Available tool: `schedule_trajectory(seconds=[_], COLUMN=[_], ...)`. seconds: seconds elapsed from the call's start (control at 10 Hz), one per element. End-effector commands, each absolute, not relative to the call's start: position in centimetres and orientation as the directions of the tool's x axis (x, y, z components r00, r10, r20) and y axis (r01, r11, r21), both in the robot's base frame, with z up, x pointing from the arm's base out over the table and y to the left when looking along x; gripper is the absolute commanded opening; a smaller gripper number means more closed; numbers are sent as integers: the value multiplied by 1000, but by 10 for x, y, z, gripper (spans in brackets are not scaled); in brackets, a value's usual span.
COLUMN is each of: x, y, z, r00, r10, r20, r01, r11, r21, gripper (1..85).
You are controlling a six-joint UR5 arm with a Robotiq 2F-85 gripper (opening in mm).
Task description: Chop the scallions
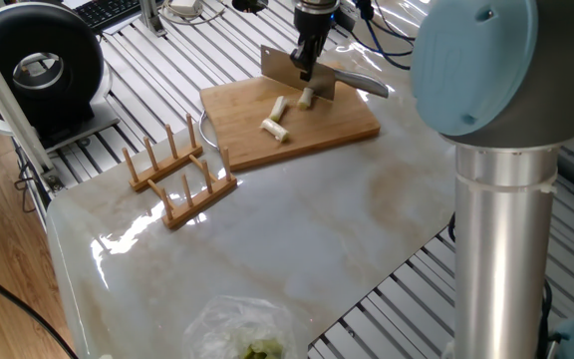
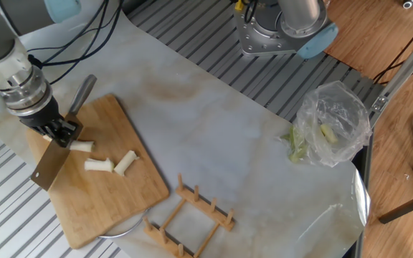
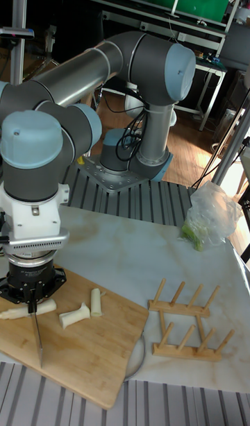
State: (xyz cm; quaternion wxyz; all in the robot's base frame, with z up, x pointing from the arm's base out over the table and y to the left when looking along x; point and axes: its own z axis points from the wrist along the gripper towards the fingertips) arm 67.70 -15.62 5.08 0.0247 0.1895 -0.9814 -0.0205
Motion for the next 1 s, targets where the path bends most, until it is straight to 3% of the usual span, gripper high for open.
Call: schedule_trajectory(seconds=[0.0,0.3,0.9], x=[669,675,699], y=[-167,-151,-125], z=[58,51,62], r00=[-917,-936,-940], r10=[-387,-344,-337], r20=[93,80,-46], r01=[-383,-343,-339], r11=[922,939,938], r21=[56,28,65], gripper=[13,13,13])
